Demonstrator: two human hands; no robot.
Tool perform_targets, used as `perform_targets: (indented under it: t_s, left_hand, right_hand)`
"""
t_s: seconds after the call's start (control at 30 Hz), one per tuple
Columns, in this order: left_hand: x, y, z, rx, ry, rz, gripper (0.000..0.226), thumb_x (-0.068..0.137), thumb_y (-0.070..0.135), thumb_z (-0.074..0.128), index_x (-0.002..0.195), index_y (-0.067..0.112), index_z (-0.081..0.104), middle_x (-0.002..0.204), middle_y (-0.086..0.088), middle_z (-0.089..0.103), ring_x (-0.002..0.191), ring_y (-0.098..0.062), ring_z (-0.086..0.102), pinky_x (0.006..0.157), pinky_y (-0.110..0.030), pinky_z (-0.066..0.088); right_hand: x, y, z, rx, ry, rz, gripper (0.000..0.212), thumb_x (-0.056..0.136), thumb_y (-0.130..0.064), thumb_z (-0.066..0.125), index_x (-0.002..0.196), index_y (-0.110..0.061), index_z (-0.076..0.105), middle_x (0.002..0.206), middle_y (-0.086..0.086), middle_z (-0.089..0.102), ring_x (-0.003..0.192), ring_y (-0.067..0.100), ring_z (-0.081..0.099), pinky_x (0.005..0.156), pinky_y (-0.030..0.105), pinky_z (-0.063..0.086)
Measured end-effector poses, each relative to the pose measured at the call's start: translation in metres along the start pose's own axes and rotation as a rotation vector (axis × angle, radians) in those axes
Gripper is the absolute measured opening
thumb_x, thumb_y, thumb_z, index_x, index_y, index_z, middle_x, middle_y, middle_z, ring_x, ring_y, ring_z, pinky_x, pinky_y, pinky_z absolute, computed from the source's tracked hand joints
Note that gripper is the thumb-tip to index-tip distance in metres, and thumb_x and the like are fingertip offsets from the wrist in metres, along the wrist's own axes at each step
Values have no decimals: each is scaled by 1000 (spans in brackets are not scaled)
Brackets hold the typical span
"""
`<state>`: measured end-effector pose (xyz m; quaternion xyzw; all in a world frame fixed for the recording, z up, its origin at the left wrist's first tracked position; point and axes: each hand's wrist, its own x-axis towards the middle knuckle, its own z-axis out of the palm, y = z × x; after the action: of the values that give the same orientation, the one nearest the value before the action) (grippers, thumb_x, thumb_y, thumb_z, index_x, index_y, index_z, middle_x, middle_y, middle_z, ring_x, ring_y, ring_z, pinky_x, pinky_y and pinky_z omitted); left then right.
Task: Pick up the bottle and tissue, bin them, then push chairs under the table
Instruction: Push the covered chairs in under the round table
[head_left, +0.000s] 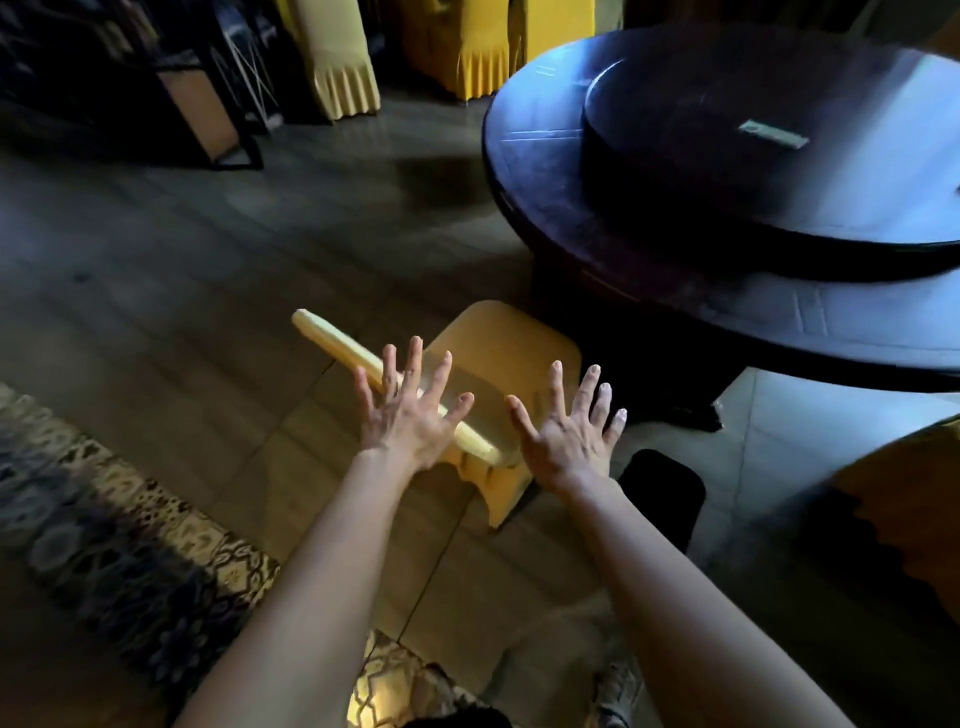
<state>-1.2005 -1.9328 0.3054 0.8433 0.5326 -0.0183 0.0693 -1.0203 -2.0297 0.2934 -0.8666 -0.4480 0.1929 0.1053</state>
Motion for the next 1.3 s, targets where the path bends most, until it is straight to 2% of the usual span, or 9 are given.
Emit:
perform_targets:
  t_s: [0.07,0.27,0.47,0.6,0.77,0.9,1.0,1.17,1.3]
  left_hand:
    - [-14,-33,-4,-20,-12,-4,76,89,80,-6,157,46,-6,166,1,-24,147,-26,-31,110,-57,-30]
    - [-34,-97,-12,-75,-34,-22,72,92,78,-3,156,46,-14,167,1,-24,151,-28,-27,117,-62,-20]
    - [-18,-133,-17,-129,-22,-48,72,93,76,0,157,44,-13,167,1,-24,152,-29,-26,117,-61,-21]
    - [11,-161,-15,-117,-19,-41,72,93,76,0,156,45,-13,167,1,-22,153,-29,-24,116,-61,-21]
    - [66,-193,-8,-87,-25,-4,73,91,78,-2,156,47,-13,168,1,-21,153,-29,-23,114,-60,-21]
    - [103,-209,-5,-89,-86,37,76,88,83,-3,156,48,-8,169,3,-18,154,-26,-21,115,-59,-21]
    - [128,-223,-6,-115,-130,50,80,86,87,-1,156,50,-2,170,6,-13,155,-24,-16,118,-59,-16]
    - [154,-225,-2,-225,-148,166,84,83,88,-2,157,49,6,170,5,-8,156,-22,-10,124,-58,-6]
    - [171,-226,-1,-287,-127,304,86,85,86,3,157,44,24,170,5,4,157,-21,-5,124,-58,-2]
  right_hand:
    - [-12,-30,20,-4,6,1,91,89,-87,7,163,-38,-12,171,12,-25,159,35,-17,124,58,-12]
    - [-26,-92,52,-10,52,13,108,65,-93,-24,160,-42,-18,170,9,-28,159,35,-17,122,56,-17]
    - [-11,-135,66,-12,31,0,91,84,-88,-4,161,-40,-16,171,11,-25,159,37,-15,124,59,-12]
    - [5,-168,77,9,8,-17,93,82,-85,-5,162,-38,-15,172,12,-23,159,37,-13,124,59,-10]
    - [38,-205,96,74,22,14,85,92,-81,6,163,-39,-11,173,10,-20,160,37,-11,125,58,-9]
    - [59,-223,106,108,44,111,90,86,-84,-5,163,-38,-9,174,12,-13,161,37,-1,126,61,-1]
    - [67,-234,110,97,130,142,93,85,-85,-12,164,-37,2,175,12,4,160,36,13,126,61,6]
    - [71,-237,108,67,147,157,93,88,-83,-7,164,-35,15,173,13,17,158,34,24,125,59,9]
    - [71,-243,101,81,204,175,89,91,-77,10,160,-28,36,167,18,32,151,38,38,124,61,17]
